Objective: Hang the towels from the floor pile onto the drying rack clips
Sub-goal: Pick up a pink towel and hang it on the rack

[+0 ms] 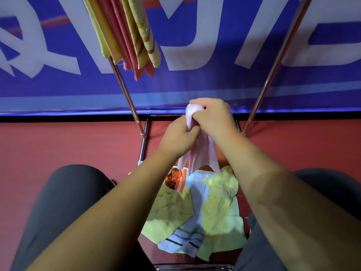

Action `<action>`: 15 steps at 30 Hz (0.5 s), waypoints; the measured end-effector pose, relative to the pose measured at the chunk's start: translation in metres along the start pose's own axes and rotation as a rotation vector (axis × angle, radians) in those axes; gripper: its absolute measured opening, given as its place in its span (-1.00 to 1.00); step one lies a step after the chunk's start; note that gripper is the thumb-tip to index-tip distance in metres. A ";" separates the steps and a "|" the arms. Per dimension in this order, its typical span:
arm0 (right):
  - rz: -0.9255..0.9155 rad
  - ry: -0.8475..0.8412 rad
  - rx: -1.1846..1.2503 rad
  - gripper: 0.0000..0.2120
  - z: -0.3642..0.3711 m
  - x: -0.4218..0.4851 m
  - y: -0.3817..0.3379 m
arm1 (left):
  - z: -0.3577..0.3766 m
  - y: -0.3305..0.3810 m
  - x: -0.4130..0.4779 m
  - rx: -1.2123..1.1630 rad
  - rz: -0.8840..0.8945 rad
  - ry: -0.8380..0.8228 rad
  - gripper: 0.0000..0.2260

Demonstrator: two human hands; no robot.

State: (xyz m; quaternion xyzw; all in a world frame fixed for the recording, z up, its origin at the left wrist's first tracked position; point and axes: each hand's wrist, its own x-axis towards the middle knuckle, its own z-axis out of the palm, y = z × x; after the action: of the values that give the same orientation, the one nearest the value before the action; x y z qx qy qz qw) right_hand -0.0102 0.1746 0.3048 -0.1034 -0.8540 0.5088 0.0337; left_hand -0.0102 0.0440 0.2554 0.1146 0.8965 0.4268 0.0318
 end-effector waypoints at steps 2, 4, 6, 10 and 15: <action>-0.005 0.012 0.002 -0.69 -0.003 -0.002 -0.009 | -0.006 0.007 0.003 0.018 0.013 0.052 -0.92; -0.050 0.009 -0.015 -0.82 -0.006 -0.005 -0.016 | -0.014 0.014 0.007 0.073 -0.007 0.115 -0.91; -0.089 0.032 -0.053 -0.85 -0.008 -0.009 -0.026 | -0.023 0.023 0.010 0.123 -0.007 0.162 -0.91; -0.104 0.040 -0.134 -0.68 -0.014 -0.010 -0.050 | -0.046 0.049 0.013 0.194 -0.029 0.168 -0.94; -0.117 0.097 -0.318 -0.37 -0.034 -0.009 -0.089 | -0.090 0.084 0.020 0.288 0.026 0.215 -0.92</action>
State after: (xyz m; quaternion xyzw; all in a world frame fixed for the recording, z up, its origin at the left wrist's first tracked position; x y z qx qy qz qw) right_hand -0.0089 0.1609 0.3996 -0.0820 -0.9257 0.3588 0.0878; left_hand -0.0290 0.0317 0.3784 0.0833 0.9450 0.3041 -0.0866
